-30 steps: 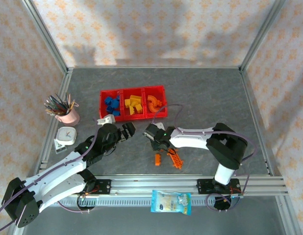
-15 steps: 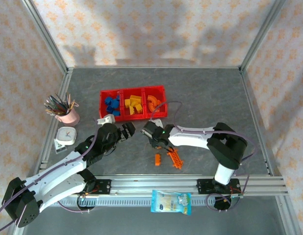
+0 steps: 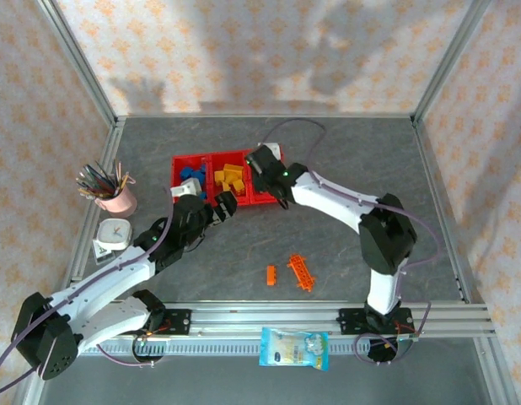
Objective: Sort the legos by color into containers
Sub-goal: Place the lego in the container, then pick up the lego from the bottom-center of the table.
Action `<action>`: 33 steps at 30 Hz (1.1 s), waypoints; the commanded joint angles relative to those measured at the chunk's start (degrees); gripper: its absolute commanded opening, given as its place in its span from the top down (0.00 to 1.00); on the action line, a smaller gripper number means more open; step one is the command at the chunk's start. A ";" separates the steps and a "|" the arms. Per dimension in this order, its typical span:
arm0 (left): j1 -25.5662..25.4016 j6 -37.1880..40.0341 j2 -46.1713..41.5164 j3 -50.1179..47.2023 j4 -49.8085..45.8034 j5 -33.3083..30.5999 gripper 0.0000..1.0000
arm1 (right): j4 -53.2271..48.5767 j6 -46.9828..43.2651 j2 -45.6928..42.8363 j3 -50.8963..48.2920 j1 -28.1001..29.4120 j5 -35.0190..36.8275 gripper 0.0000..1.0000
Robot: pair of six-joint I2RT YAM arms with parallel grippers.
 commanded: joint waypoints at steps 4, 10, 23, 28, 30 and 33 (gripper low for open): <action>1.89 3.01 4.01 3.38 3.19 1.37 0.01 | -1.81 -3.77 9.27 10.36 -4.08 1.97 0.68; 2.63 3.23 4.95 3.77 3.99 1.88 0.01 | -0.91 -5.73 15.27 16.49 -5.93 1.30 0.56; 2.78 1.91 2.06 2.84 3.57 3.28 0.01 | 0.42 -6.08 7.00 10.75 -5.39 -3.83 0.46; 2.75 1.30 -0.46 0.96 2.69 3.52 0.01 | 0.92 -5.46 -0.04 2.42 -3.23 -2.86 0.43; 2.78 1.17 -1.60 0.27 1.73 3.36 0.01 | 0.76 -4.61 -2.77 -1.05 -2.34 -2.66 0.41; 2.75 0.74 -3.37 -1.03 0.25 3.68 0.01 | 0.04 -3.00 -6.73 -5.82 -0.64 -2.54 0.40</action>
